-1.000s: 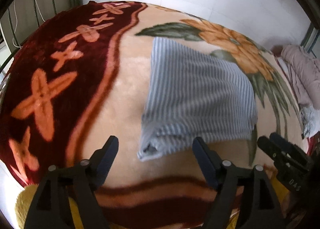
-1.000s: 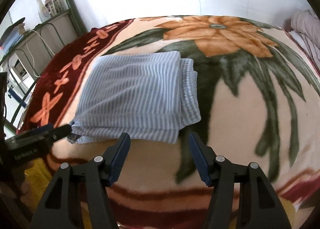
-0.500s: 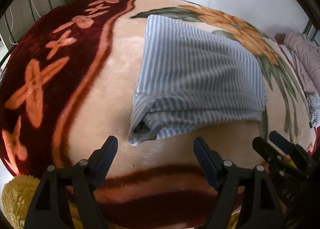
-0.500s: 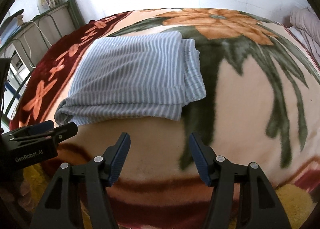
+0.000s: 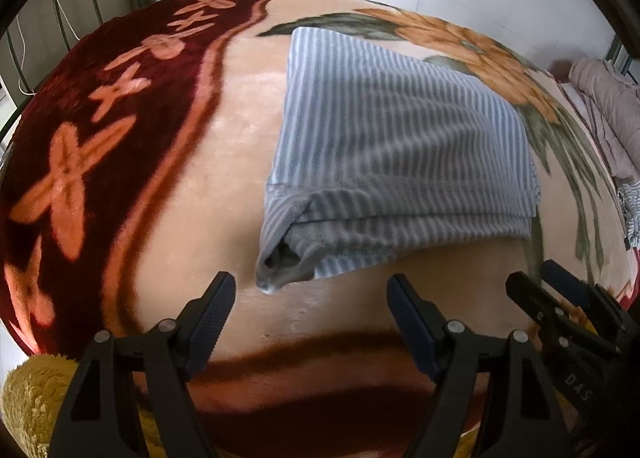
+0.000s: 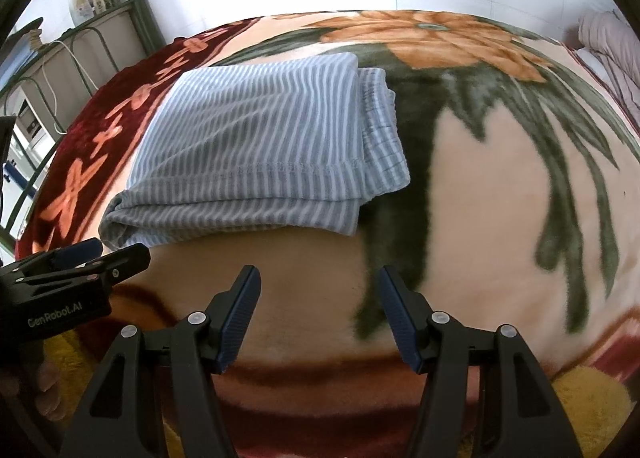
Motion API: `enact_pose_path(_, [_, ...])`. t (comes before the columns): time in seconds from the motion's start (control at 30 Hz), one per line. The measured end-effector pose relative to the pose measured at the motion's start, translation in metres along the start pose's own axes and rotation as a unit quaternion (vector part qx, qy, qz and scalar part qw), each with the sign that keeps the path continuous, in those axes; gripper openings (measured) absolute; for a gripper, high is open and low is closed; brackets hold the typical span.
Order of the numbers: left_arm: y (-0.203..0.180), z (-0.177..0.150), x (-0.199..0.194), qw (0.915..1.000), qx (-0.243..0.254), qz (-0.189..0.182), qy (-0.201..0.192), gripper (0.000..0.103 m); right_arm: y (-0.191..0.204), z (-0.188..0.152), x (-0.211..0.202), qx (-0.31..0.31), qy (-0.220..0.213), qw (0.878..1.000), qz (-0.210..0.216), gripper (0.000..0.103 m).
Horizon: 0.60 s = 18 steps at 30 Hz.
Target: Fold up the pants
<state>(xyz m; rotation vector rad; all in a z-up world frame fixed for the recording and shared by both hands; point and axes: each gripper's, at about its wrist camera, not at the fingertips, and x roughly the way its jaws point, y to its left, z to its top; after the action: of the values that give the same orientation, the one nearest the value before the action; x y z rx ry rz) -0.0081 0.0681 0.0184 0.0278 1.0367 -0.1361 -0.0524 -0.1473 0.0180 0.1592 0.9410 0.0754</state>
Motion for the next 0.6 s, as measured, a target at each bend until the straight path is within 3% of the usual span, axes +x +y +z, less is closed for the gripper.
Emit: enact_pose_path(0.6, [-0.0004, -0.0009, 0.0024, 1.0, 0.0, -0.001, 0.002, 0.081, 0.0003, -0.0003, 0.0009, 0.0, 0.001, 1.0, 0.0, 0.062])
